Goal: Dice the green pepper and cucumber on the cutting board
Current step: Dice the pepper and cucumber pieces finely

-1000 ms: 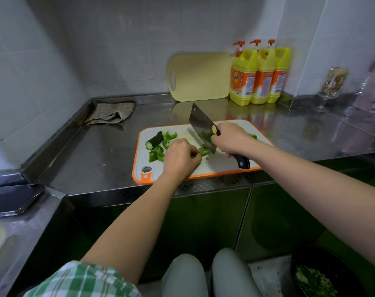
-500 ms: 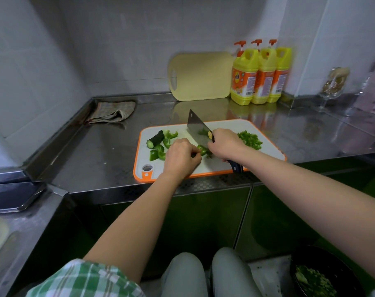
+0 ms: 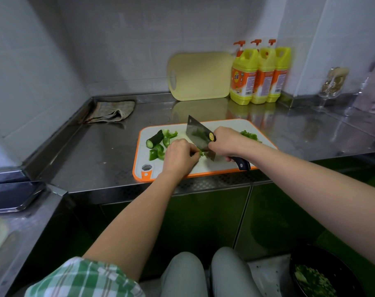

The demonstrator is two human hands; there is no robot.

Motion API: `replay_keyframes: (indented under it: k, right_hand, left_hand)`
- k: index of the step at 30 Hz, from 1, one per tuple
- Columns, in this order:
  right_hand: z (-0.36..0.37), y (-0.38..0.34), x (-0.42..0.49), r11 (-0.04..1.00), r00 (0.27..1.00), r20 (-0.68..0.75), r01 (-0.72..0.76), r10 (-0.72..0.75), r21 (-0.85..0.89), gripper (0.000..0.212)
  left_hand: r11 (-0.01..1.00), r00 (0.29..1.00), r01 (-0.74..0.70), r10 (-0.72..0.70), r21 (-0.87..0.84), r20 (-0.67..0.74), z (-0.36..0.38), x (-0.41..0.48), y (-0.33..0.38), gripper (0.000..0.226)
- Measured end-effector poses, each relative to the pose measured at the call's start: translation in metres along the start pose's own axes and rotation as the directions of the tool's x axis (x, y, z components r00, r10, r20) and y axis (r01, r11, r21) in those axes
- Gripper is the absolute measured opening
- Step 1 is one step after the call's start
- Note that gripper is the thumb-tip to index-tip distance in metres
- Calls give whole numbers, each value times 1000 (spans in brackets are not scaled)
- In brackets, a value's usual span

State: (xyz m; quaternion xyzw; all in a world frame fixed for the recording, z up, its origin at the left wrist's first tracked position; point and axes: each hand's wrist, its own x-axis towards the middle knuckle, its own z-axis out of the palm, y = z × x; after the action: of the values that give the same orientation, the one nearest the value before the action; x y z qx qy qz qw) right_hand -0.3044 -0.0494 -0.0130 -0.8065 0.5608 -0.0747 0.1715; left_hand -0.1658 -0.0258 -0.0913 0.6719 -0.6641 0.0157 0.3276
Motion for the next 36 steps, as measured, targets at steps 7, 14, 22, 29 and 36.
replay_keyframes:
  k: [7, 14, 22, 29, 36]
  right_hand:
    - [13, -6, 7, 999, 998, -67, -3, 0, -54, 15]
    - [15, 3, 13, 998, 996, -87, -18, 23, 54, 16]
    - [-2, 15, 2, 994, 998, -63, -1, 8, 110, 19]
    - [-10, 4, -3, 1000, 999, 49, 6, -7, 19, 14]
    - [-8, 0, -3, 1000, 998, 58, 2, -1, -28, 16]
  left_hand:
    - [1000, 1000, -1, 1, 2, -10, 2, 1, -2, 14]
    - [999, 998, 42, -40, 35, -47, 6, 5, -7, 17]
    - [996, 994, 87, -86, 20, -69, 4, 7, -6, 13]
    - [994, 993, 99, -96, 37, -74, 2, 6, -3, 13]
    - [995, 994, 92, -89, 43, -68, 2, 5, -2, 12]
